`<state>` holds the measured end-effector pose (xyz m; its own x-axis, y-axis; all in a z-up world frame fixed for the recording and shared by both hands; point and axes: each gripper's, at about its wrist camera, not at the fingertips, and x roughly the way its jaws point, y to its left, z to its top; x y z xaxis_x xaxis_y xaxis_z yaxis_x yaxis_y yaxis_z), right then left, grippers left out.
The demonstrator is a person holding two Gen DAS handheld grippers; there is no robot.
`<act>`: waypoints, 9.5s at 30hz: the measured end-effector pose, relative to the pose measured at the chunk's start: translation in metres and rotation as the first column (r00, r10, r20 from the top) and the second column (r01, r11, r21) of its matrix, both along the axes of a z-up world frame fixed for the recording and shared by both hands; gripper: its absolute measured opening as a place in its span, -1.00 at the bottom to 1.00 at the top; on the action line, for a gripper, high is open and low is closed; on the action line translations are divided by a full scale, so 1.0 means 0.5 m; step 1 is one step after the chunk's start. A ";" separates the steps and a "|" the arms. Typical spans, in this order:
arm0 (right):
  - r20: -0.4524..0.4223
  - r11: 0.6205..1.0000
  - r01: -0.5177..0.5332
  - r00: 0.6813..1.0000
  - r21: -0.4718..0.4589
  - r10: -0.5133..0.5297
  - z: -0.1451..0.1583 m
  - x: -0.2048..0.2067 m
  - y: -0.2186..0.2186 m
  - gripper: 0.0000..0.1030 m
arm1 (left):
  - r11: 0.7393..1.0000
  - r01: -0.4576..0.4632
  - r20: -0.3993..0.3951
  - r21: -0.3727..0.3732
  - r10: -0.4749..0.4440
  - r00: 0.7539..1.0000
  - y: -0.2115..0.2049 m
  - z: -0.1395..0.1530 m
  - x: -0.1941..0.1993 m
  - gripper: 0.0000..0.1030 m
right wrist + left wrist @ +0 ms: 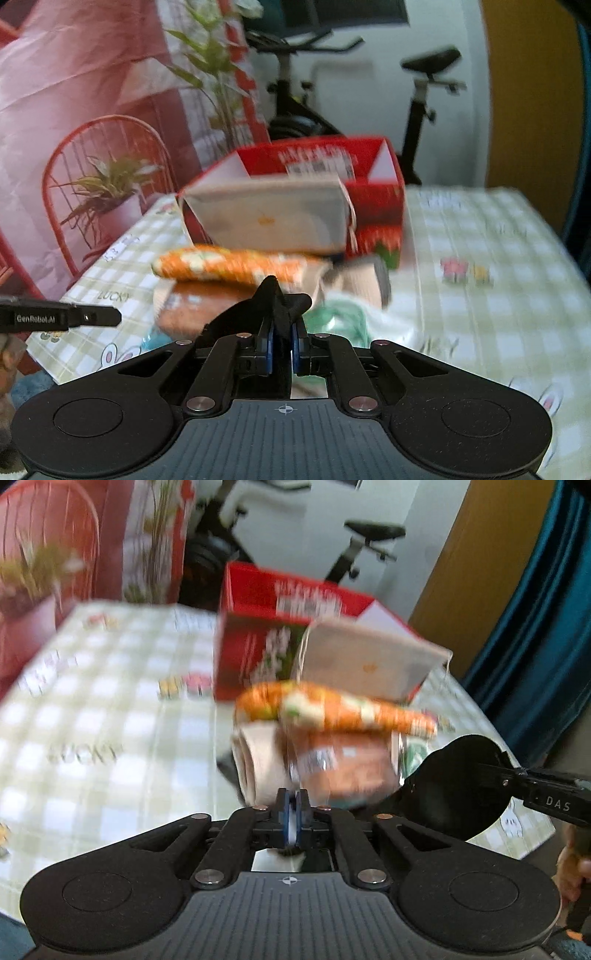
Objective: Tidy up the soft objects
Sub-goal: 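Lift the black eye mask with both grippers and carry it over the red box, then open both grippers to drop the eye mask into the red box, then reach both grippers to the white crown-print pouch and close on it, then lift the white pouch with both grippers and carry it over the box, then open both grippers to release the white pouch into the box, then lower both grippers to the orange floral cloth and close on it, then lift the orange floral cloth with both grippers and carry it over the box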
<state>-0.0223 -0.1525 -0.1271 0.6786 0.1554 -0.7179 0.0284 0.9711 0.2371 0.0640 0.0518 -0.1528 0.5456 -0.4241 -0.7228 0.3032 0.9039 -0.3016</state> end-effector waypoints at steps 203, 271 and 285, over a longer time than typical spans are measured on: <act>0.053 0.991 -0.040 0.997 -0.131 0.048 -0.012 0.533 -0.106 -0.35 | 0.999 0.024 0.121 0.021 -0.026 0.992 -0.098 0.066 0.452 0.25; 0.019 0.996 -0.077 0.997 0.054 0.076 -0.022 0.257 -0.023 -0.80 | 0.977 -0.111 0.000 -0.180 0.113 0.994 -0.003 0.023 0.238 -0.51; 0.206 0.991 -0.137 0.969 -0.003 0.135 0.113 0.313 -0.042 -0.82 | 0.990 -0.024 0.231 -0.143 0.056 0.971 -0.032 0.155 0.242 -0.51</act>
